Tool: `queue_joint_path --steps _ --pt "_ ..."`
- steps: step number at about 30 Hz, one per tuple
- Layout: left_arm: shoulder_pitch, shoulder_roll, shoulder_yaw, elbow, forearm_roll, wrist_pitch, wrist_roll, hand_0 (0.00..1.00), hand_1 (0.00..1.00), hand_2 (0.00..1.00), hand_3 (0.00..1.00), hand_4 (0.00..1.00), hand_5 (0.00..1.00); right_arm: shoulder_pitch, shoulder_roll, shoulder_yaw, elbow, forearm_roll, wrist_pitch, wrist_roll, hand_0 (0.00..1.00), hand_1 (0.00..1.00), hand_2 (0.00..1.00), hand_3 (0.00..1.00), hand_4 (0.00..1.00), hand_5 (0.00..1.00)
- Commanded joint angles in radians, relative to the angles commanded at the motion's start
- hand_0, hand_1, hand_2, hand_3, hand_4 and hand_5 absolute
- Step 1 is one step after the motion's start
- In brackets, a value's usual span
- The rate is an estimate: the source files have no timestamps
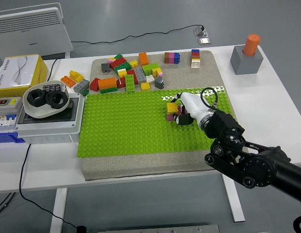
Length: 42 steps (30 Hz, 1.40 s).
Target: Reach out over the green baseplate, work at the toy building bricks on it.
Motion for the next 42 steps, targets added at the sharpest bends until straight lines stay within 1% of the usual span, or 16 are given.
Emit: queue_joint_path --steps 14,15,20,21,30,42 --pt "0.001 -0.001 -0.001 0.0 0.002 0.0 0.0 0.713 0.579 0.514 0.604 0.645 0.536 0.001 -0.001 0.003 -0.003 0.003 -0.008 0.002 0.064 0.055 0.188 0.654 0.662 0.101" --pt "0.001 -0.001 -0.001 0.0 0.001 0.0 0.0 0.713 0.579 0.514 0.605 0.645 0.538 0.001 -0.001 0.003 -0.002 0.003 -0.008 0.002 0.064 0.054 0.188 0.652 0.681 0.102" --pt "0.002 -0.001 -0.002 0.0 0.002 0.0 0.0 0.713 0.579 0.514 0.605 0.645 0.538 0.001 -0.001 0.002 -0.004 0.013 -0.012 0.006 0.064 0.054 0.188 0.652 0.681 0.102" --pt "0.002 -0.001 -0.002 0.0 0.002 0.0 0.0 0.713 0.581 0.514 0.605 0.645 0.538 0.001 -0.001 0.001 -0.005 0.019 -0.014 0.007 0.064 0.053 0.188 0.649 0.695 0.114" --pt "0.002 -0.001 -0.005 0.0 0.004 0.001 -0.001 0.713 0.581 0.514 0.606 0.644 0.54 0.002 -0.002 -0.002 -0.013 0.062 -0.026 0.02 0.063 0.053 0.187 0.648 0.7 0.116" --pt "0.002 -0.001 -0.007 0.0 0.004 0.001 -0.002 0.714 0.579 0.514 0.607 0.644 0.543 0.003 -0.004 0.003 -0.016 0.066 -0.031 0.024 0.062 0.051 0.187 0.647 0.706 0.119"
